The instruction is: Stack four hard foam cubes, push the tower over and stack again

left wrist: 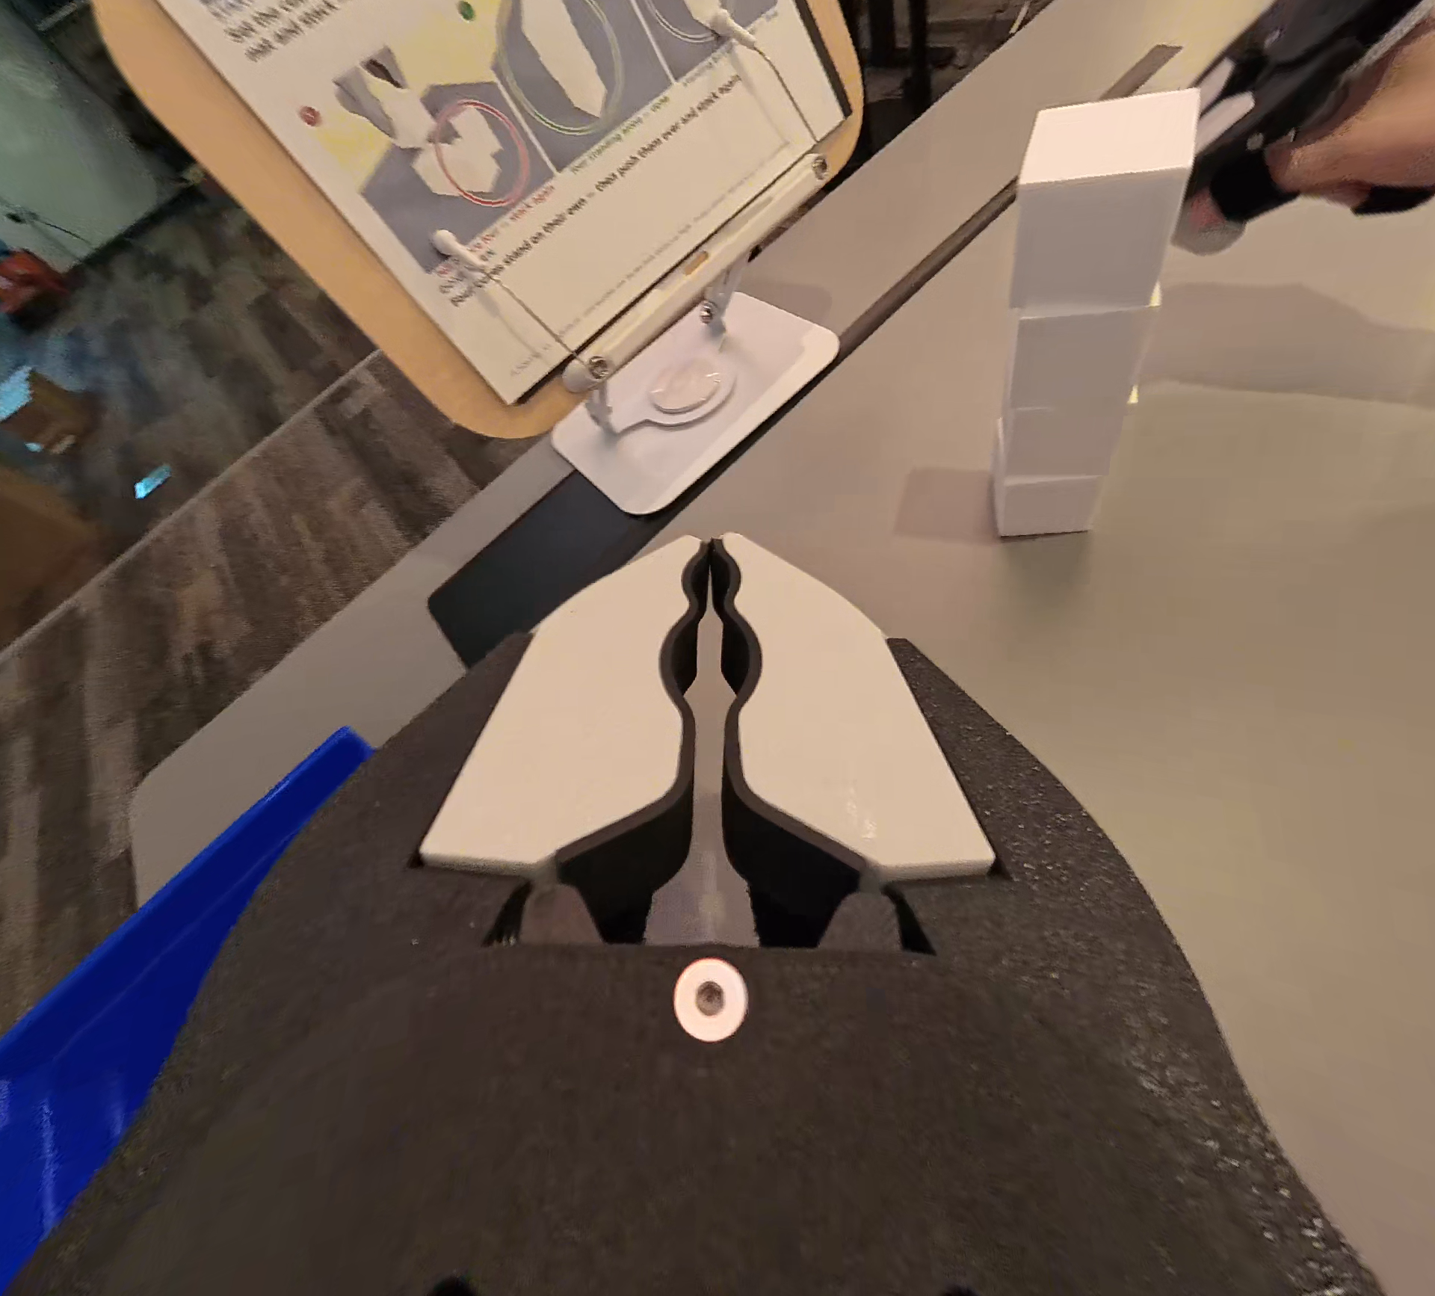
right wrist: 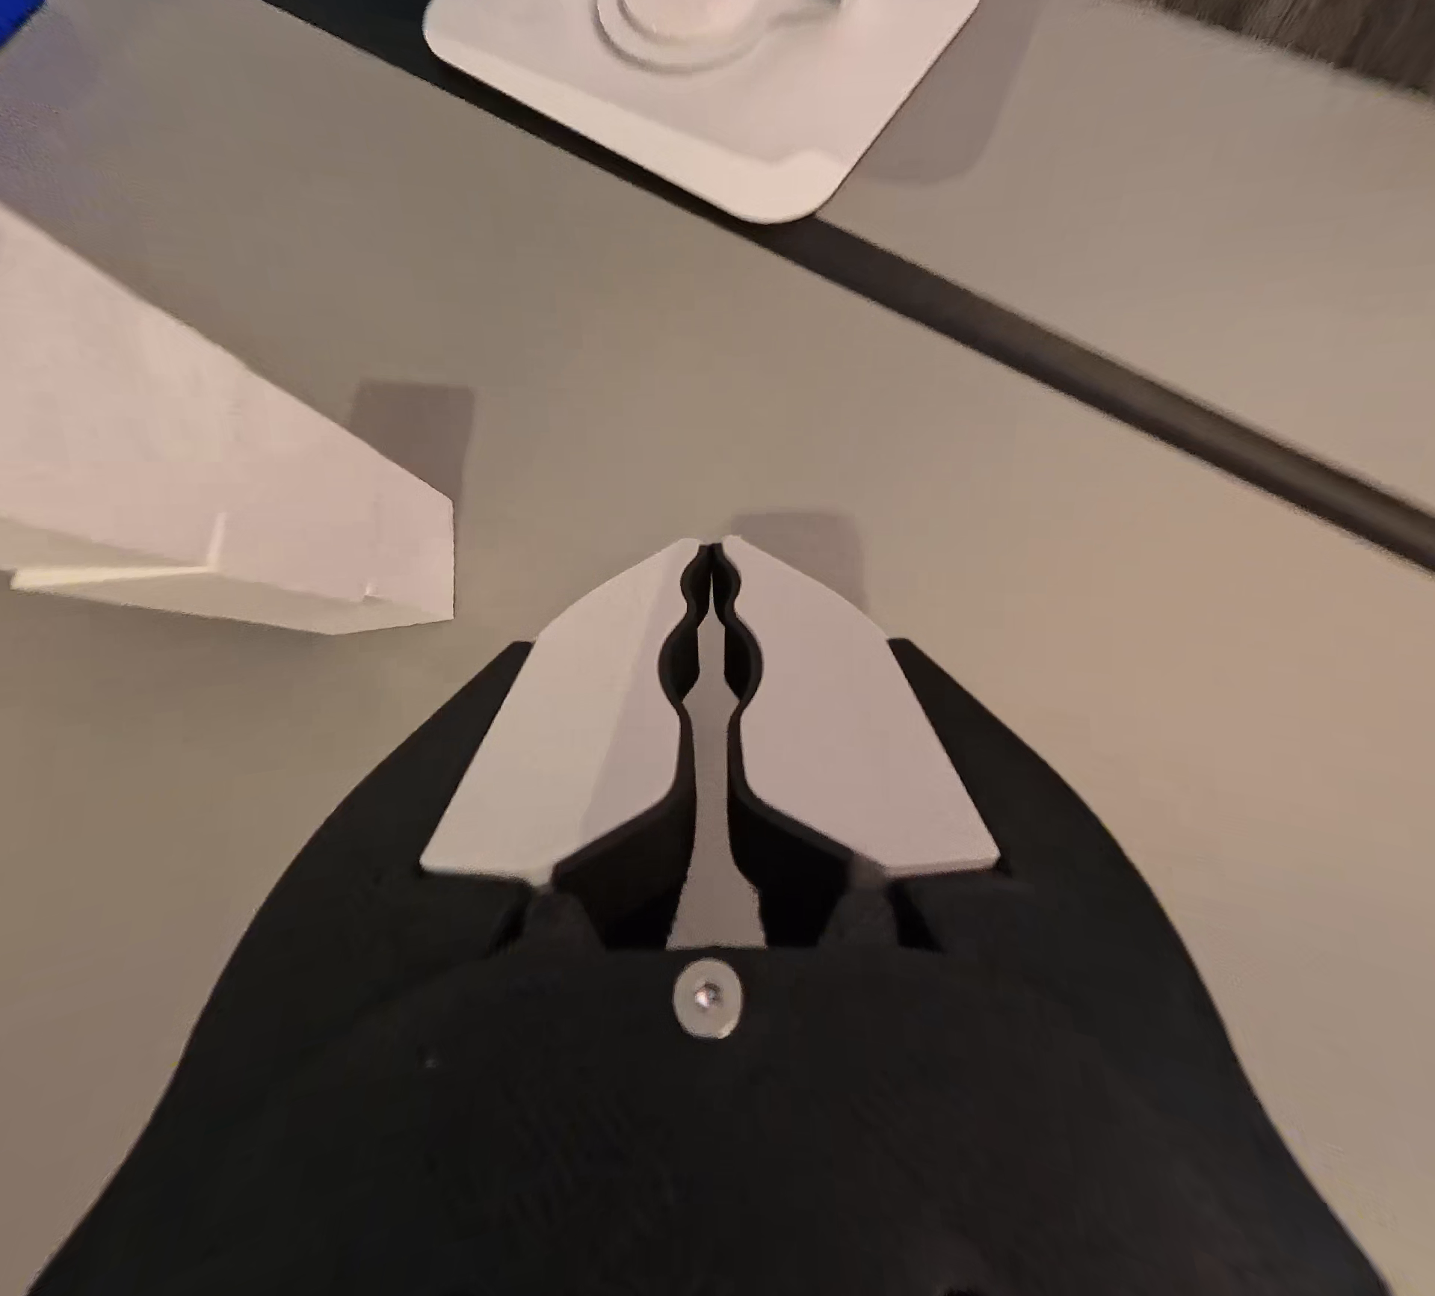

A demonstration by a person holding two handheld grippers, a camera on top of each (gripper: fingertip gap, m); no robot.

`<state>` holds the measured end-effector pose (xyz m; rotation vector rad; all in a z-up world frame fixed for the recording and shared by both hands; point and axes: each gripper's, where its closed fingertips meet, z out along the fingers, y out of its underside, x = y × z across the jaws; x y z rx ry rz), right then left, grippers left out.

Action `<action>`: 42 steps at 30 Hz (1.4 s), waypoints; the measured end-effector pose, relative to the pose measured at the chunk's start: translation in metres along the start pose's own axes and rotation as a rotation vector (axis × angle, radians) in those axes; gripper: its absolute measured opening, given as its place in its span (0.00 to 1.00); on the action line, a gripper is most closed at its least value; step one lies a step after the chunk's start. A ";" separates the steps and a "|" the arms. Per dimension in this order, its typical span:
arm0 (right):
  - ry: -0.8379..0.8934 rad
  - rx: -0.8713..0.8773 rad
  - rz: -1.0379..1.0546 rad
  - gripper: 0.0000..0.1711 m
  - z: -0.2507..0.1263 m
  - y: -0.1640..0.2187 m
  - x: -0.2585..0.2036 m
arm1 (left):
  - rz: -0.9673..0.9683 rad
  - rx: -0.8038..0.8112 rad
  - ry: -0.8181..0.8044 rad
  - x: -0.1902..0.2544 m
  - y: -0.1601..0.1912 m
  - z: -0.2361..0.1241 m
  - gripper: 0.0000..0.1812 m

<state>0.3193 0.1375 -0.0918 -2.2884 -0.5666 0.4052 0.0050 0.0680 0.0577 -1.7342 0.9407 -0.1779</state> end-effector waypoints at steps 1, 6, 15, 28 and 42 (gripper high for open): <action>-0.015 -0.014 0.034 0.00 0.008 0.006 0.001 | 0.002 0.004 -0.013 -0.003 0.000 -0.003 0.00; -0.107 -0.006 0.108 0.00 0.031 0.011 -0.016 | -0.035 -0.002 -0.015 -0.013 0.006 -0.012 0.00; -0.390 0.269 -0.249 0.00 0.003 -0.043 -0.130 | -0.018 -0.023 0.010 -0.007 0.008 -0.007 0.00; -0.392 0.359 -0.384 0.00 -0.061 -0.067 -0.142 | -0.075 0.010 0.005 -0.015 0.003 -0.029 0.09; -0.292 0.382 -0.457 0.00 -0.091 -0.071 -0.117 | -0.118 0.119 -0.041 0.008 -0.033 -0.094 0.30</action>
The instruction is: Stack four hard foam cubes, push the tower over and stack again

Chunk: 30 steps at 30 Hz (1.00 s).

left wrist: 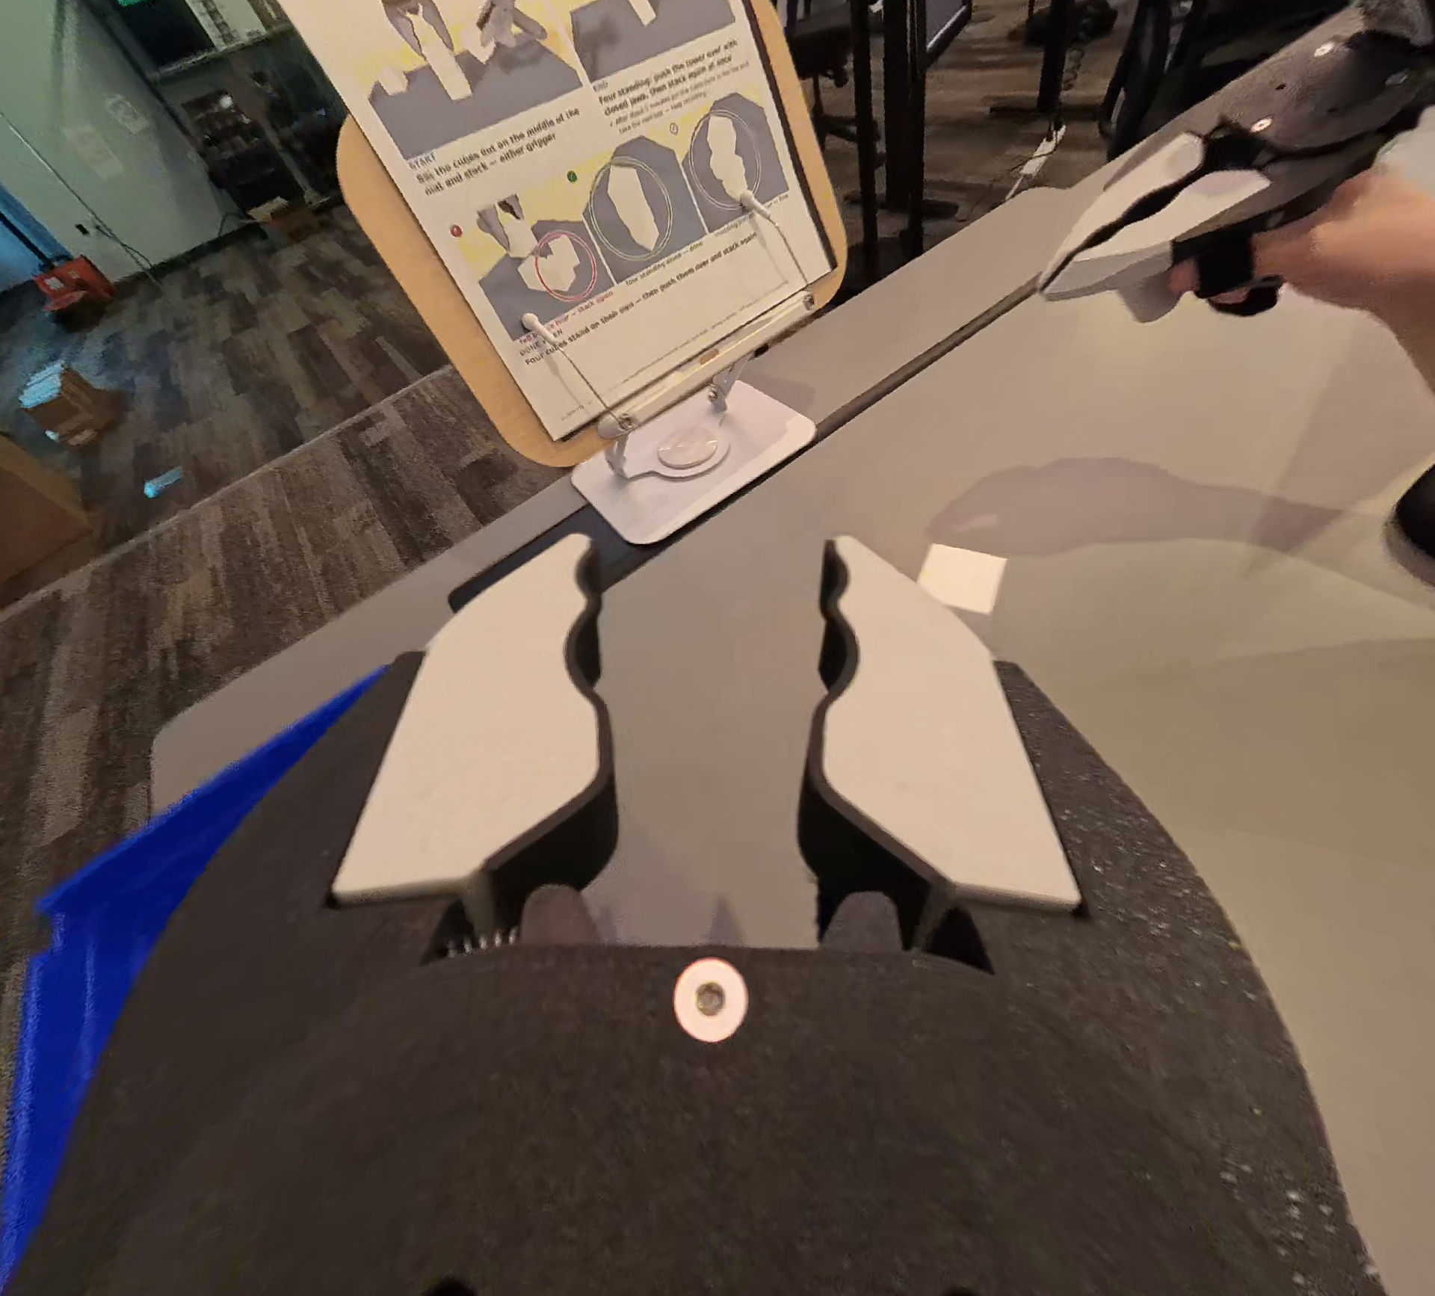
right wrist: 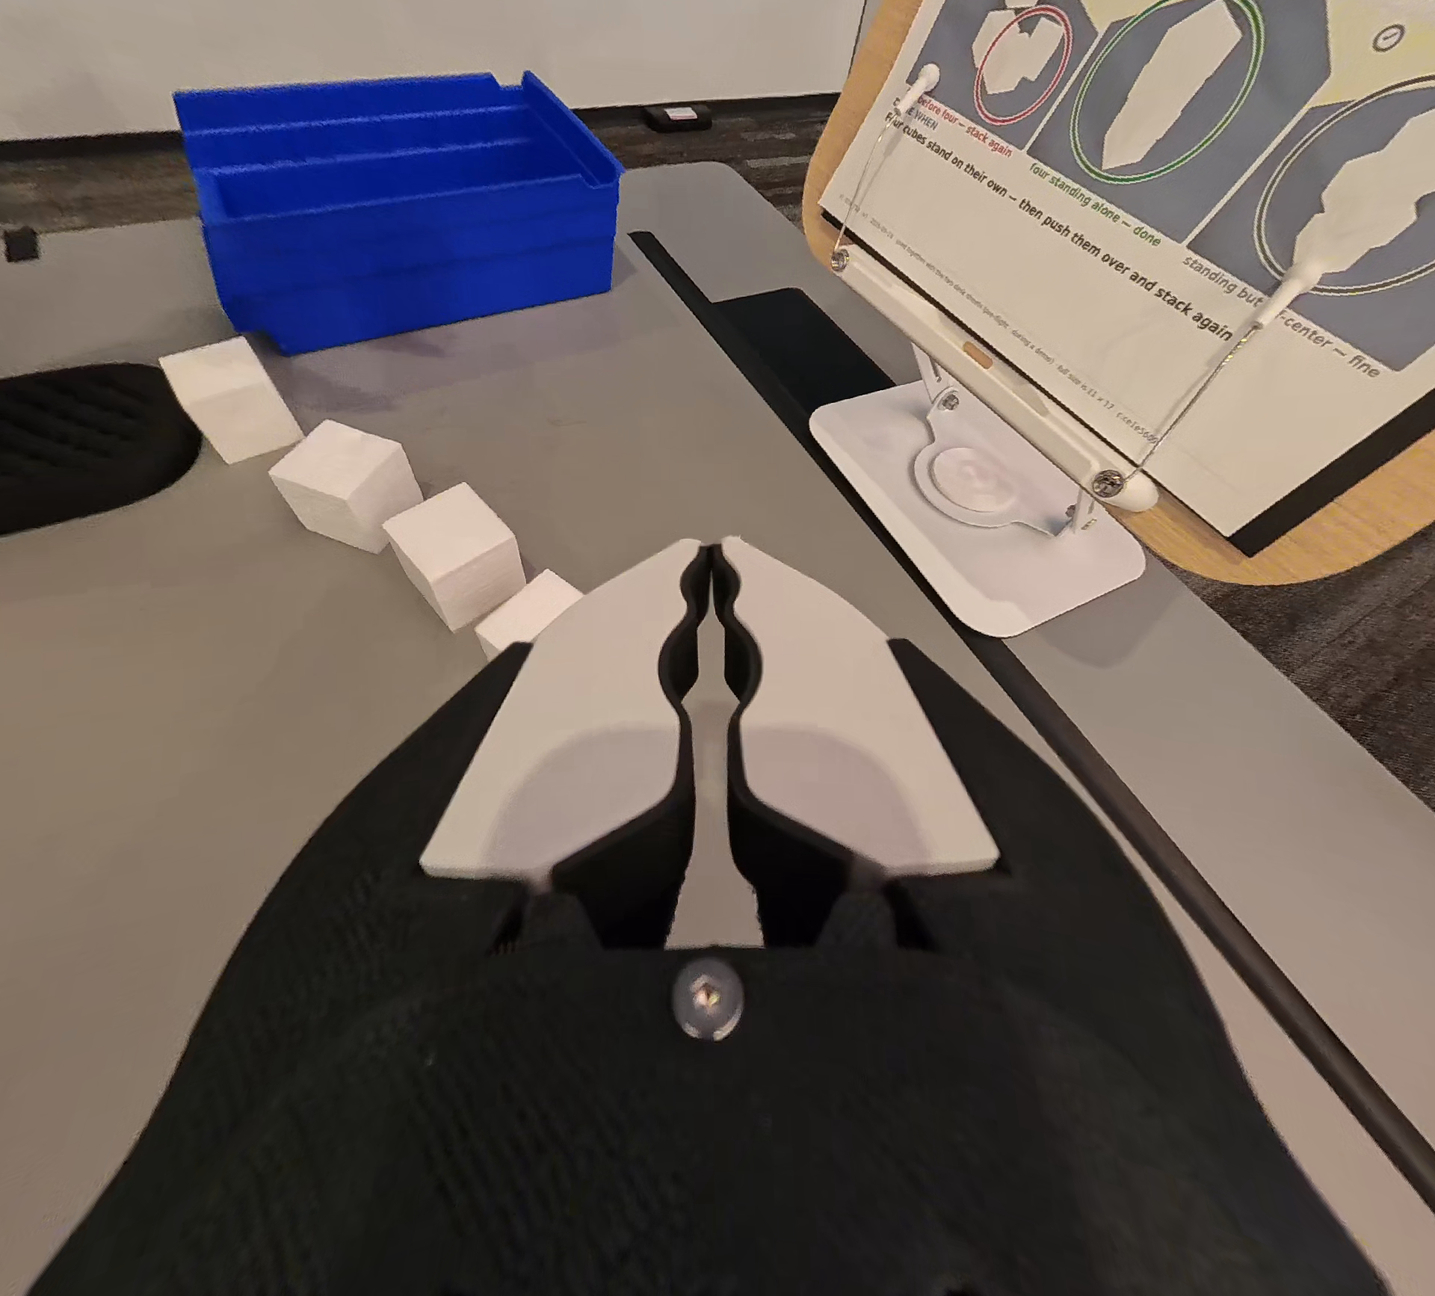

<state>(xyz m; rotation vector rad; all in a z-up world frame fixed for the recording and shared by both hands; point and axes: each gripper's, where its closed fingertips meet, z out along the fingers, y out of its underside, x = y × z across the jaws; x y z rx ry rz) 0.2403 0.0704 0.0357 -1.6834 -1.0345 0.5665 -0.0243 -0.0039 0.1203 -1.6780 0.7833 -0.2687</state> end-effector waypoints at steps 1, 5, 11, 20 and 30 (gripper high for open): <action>0.008 -0.009 -0.014 0.00 -0.002 0.000 0.001 | -0.035 -0.028 0.004 0.007 0.003 -0.002 0.33; 0.027 -0.016 -0.031 0.01 -0.012 -0.001 0.005 | -0.150 -0.120 -0.097 0.017 0.031 -0.010 0.42; 0.106 0.014 -0.095 0.00 -0.027 -0.010 0.017 | -0.261 -0.344 -0.482 0.009 0.144 -0.037 0.56; 0.120 0.067 -0.082 0.00 -0.052 -0.018 0.022 | -0.392 -0.546 -0.638 0.015 0.230 -0.037 0.60; 0.112 0.047 -0.088 0.00 -0.056 -0.012 0.023 | -0.446 -0.662 -0.614 0.029 0.250 -0.025 0.47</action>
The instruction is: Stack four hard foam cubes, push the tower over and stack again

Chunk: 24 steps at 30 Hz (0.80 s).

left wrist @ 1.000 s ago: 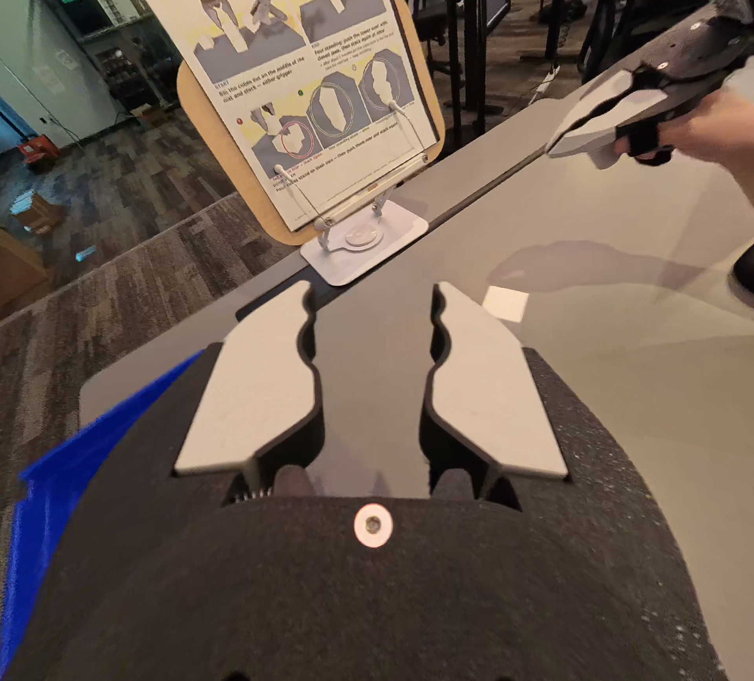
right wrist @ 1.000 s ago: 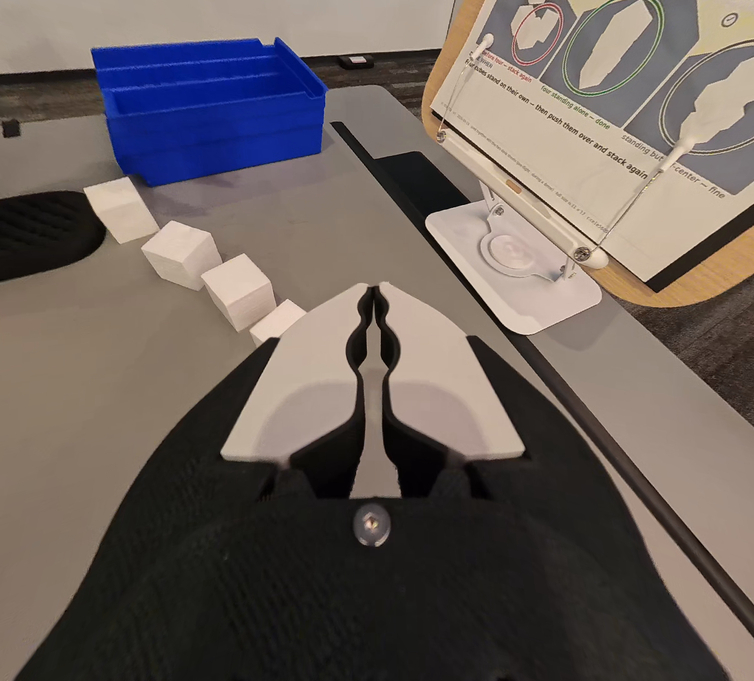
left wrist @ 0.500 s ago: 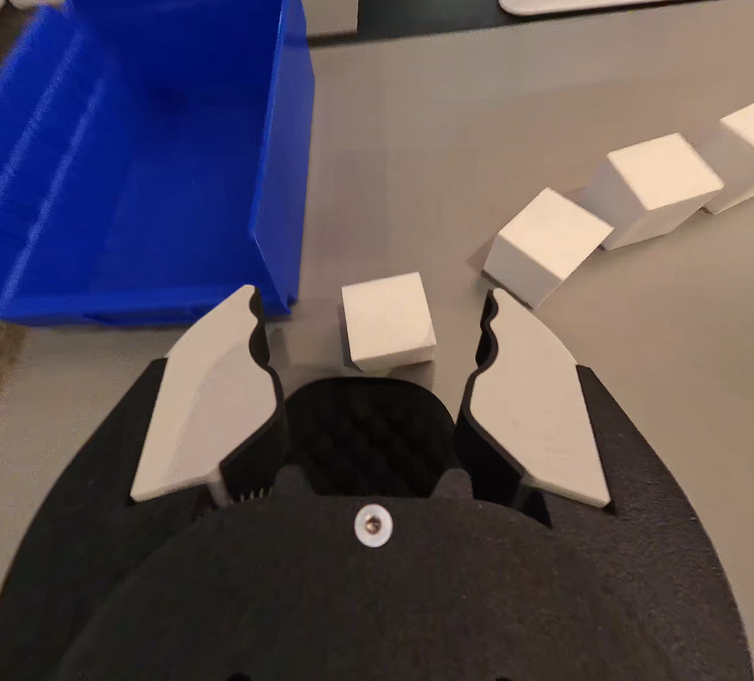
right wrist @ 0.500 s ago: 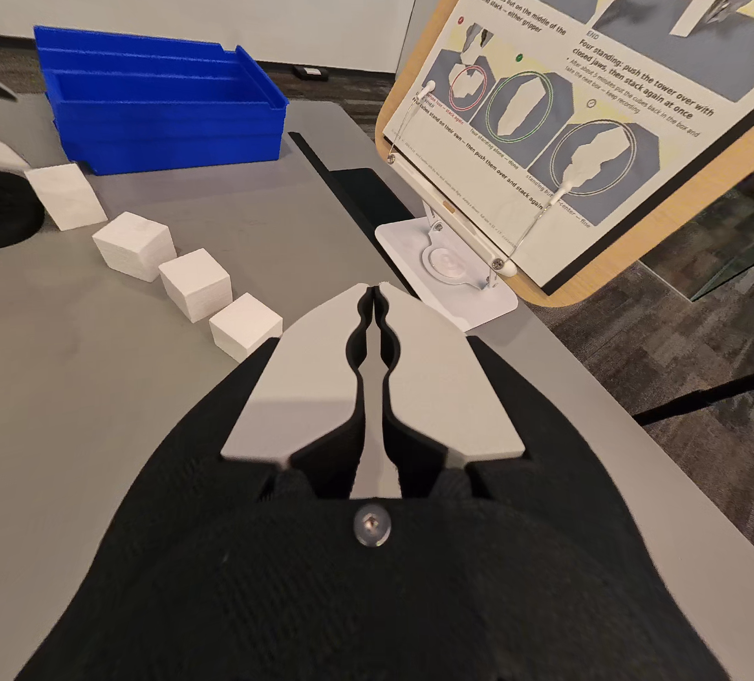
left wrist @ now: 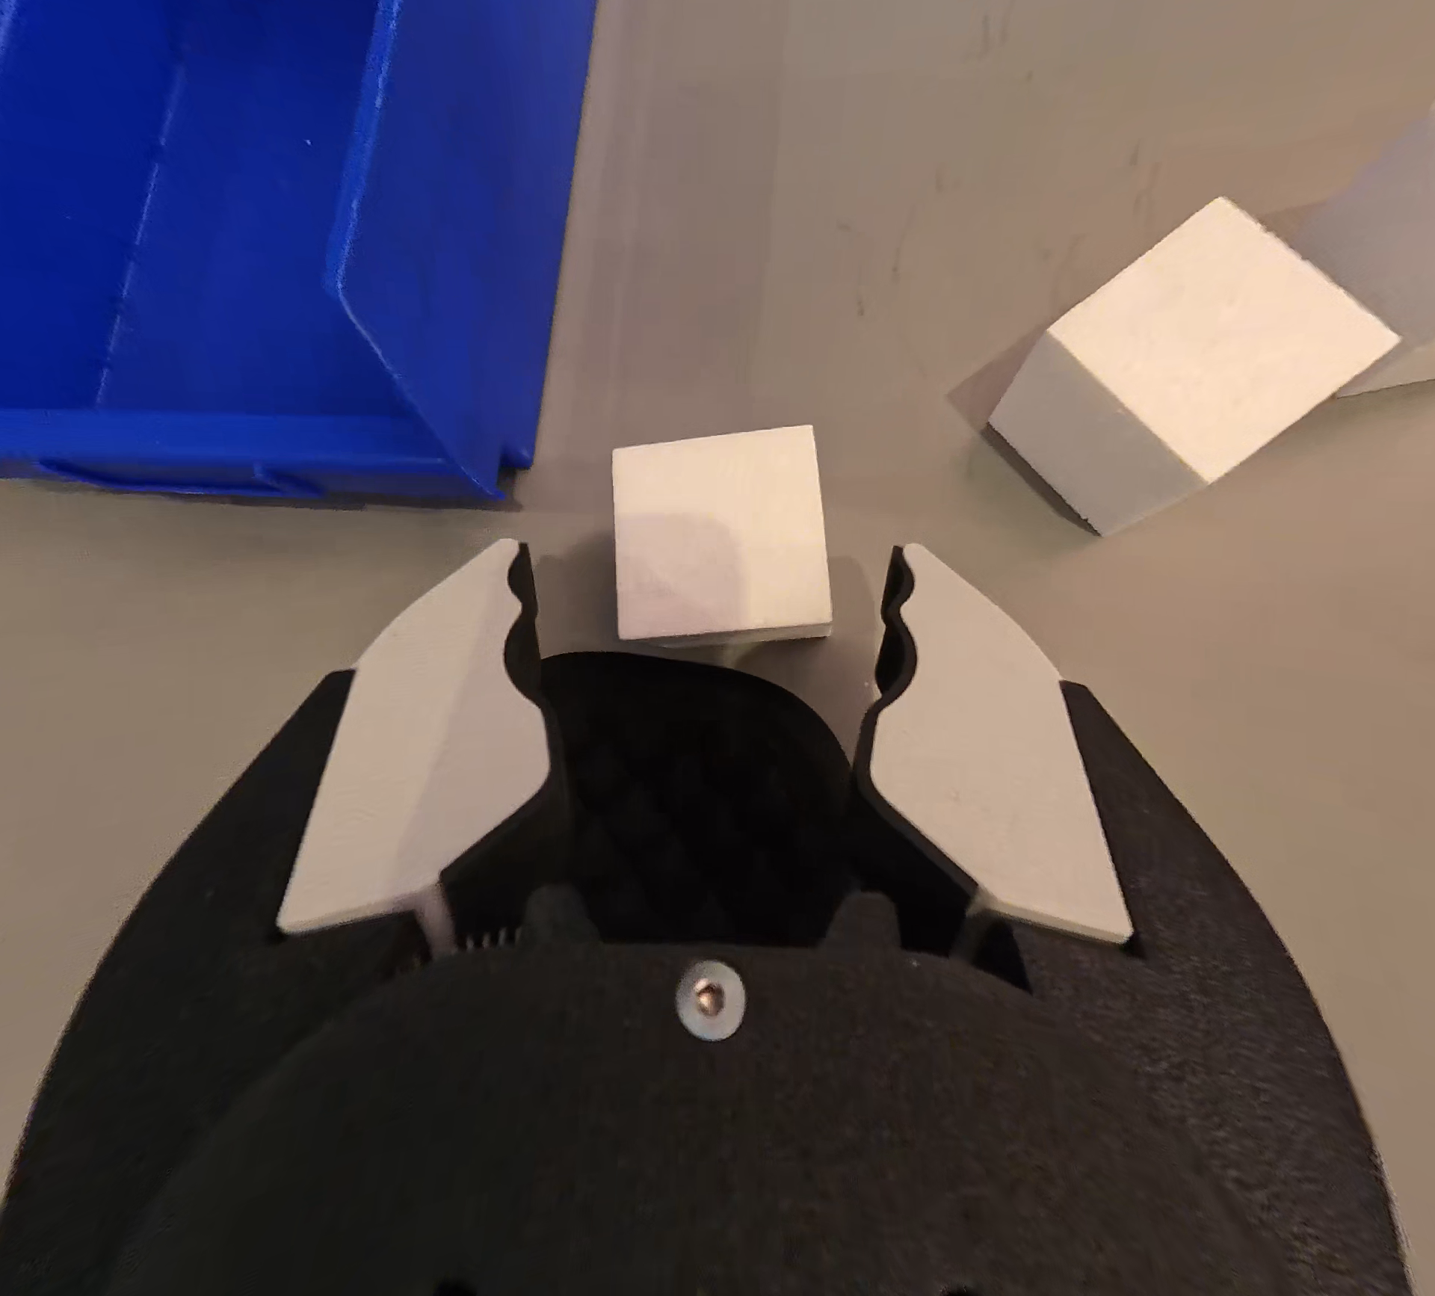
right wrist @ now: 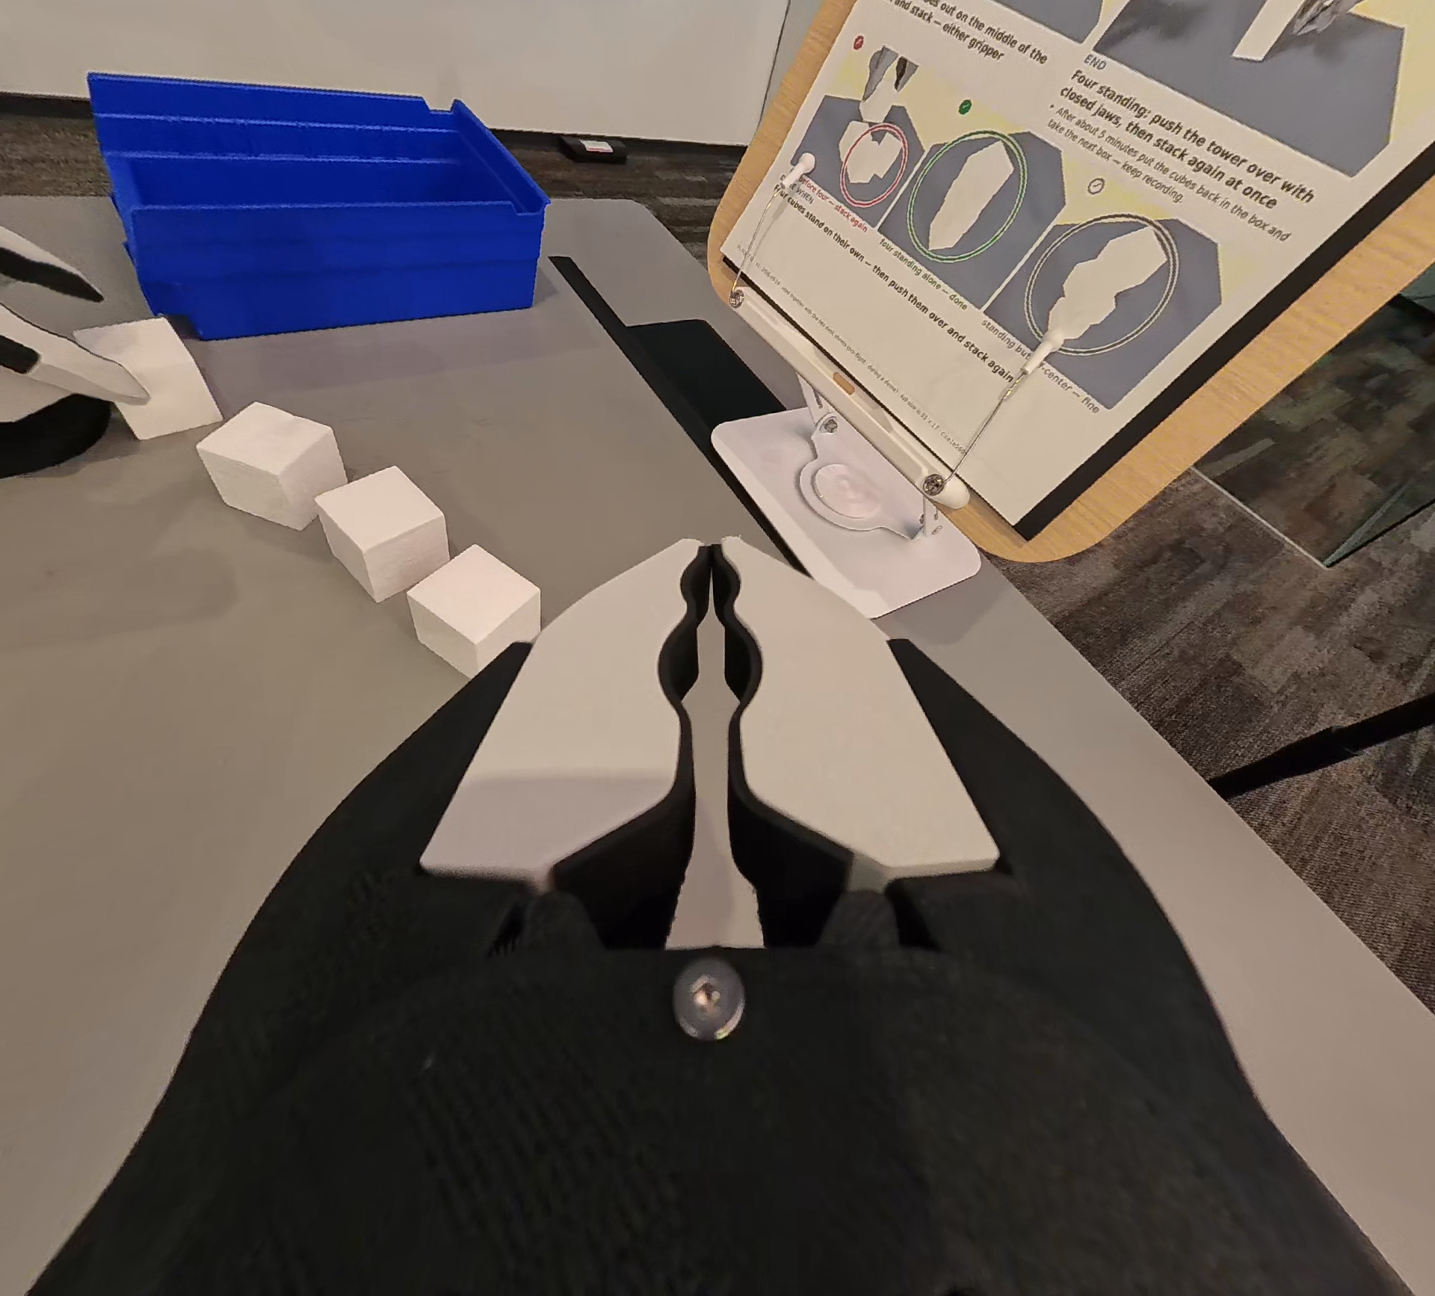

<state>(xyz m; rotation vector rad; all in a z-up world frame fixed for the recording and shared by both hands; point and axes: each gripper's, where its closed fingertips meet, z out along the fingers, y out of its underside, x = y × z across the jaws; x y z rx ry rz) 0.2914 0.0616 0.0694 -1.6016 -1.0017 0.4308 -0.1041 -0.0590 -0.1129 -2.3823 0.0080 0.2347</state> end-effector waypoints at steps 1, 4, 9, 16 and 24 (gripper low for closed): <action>-0.003 -0.002 0.003 0.00 0.000 0.001 0.000 | 0.008 -0.018 -0.011 -0.001 0.003 0.002 0.47; -0.007 -0.008 0.007 0.00 0.001 0.003 0.002 | 0.015 -0.053 -0.013 0.000 0.007 0.009 0.44; -0.013 -0.013 0.018 0.00 0.002 0.007 0.003 | 0.039 -0.103 -0.028 -0.003 0.011 0.019 0.37; -0.014 -0.028 0.021 0.00 0.003 0.011 0.006 | 0.087 -0.097 -0.009 0.000 0.005 0.016 0.34; -0.027 -0.048 0.020 0.00 0.006 0.017 0.005 | 0.425 0.141 0.370 0.078 -0.064 -0.039 0.34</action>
